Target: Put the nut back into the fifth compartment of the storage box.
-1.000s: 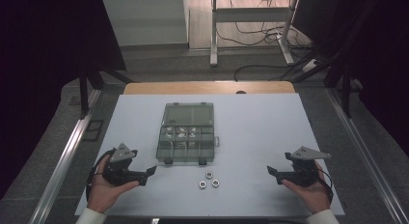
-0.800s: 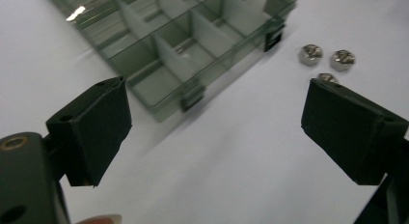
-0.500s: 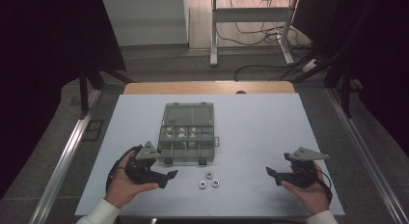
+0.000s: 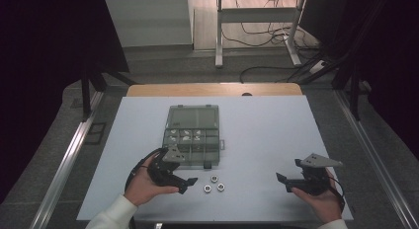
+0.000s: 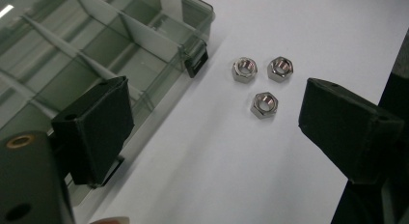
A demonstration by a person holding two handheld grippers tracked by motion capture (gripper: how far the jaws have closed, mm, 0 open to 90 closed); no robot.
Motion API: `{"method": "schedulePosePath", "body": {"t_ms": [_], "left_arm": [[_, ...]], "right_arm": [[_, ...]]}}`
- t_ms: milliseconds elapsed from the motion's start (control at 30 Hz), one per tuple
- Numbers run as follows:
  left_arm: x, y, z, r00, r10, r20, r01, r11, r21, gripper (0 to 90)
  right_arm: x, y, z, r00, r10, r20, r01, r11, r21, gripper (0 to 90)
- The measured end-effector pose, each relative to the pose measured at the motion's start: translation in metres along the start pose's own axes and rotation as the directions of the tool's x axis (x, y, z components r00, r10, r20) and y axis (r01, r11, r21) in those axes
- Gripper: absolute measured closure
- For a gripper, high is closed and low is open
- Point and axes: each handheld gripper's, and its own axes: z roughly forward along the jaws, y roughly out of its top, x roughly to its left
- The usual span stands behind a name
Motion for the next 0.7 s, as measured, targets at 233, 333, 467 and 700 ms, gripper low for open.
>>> {"method": "schedulePosePath", "body": {"t_ms": [233,333,467,700], "left_arm": [[-0.008,0.006,0.017,0.9984,0.048,0.029,-0.050,0.9973,0.053,13.2],[-0.010,0.007,0.024,0.9967,0.063,0.051,-0.067,0.9948,0.078,14.0],[-0.014,0.007,0.033,0.9933,0.082,0.081,-0.090,0.9911,0.098,14.8],[-0.025,0.011,0.052,0.9879,0.114,0.105,-0.131,0.9752,0.178,16.8]], "right_arm": [[0.001,0.003,0.004,0.9999,-0.010,-0.007,0.010,1.000,0.000,13.1],[0.002,0.004,0.007,0.9998,-0.016,-0.015,0.016,1.000,0.007,13.1],[0.003,0.006,0.010,0.9996,-0.020,-0.020,0.020,1.000,0.007,13.1],[0.004,0.008,0.014,0.9992,-0.035,-0.019,0.035,0.999,0.019,13.1]]}}
